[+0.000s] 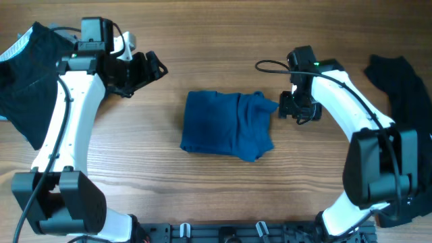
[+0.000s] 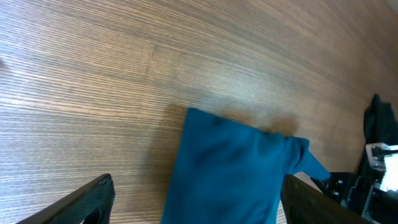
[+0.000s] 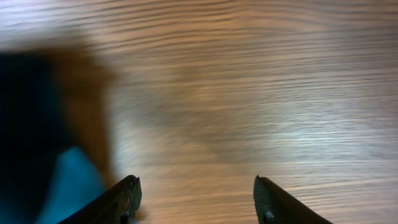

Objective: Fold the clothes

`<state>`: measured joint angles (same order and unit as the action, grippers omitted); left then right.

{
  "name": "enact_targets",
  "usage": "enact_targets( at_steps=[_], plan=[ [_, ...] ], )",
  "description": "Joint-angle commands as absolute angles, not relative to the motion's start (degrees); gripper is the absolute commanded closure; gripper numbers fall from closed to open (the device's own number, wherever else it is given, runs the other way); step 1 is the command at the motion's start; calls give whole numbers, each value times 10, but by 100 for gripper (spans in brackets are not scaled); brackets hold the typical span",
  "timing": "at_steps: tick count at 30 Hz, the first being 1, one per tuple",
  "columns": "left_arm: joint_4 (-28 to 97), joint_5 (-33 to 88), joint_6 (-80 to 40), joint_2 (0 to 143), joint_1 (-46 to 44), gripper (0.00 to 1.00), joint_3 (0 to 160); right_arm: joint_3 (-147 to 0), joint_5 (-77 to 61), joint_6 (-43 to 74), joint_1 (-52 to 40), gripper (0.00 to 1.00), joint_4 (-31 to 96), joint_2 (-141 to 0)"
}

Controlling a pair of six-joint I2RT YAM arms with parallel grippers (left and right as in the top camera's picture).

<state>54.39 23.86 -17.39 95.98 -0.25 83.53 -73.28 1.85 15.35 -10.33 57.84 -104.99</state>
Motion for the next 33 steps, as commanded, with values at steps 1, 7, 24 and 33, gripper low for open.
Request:
enact_targets(
  at_steps=[1, 7, 24, 33],
  plan=[
    [534, 235, -166, 991, -38, 12, 835, -750, -97, 118, -104, 34, 562, -968],
    [514, 235, -154, 1093, -128, 12, 835, -732, -204, 66, -104, 35, 519, -949],
    [593, 72, -176, 1191, -159, 12, 835, -701, -91, 116, -31, 66, 433, -1058],
    [629, 70, -187, 1191, -168, 11, 835, -703, -411, -75, -71, 63, 599, -971]
  ],
)
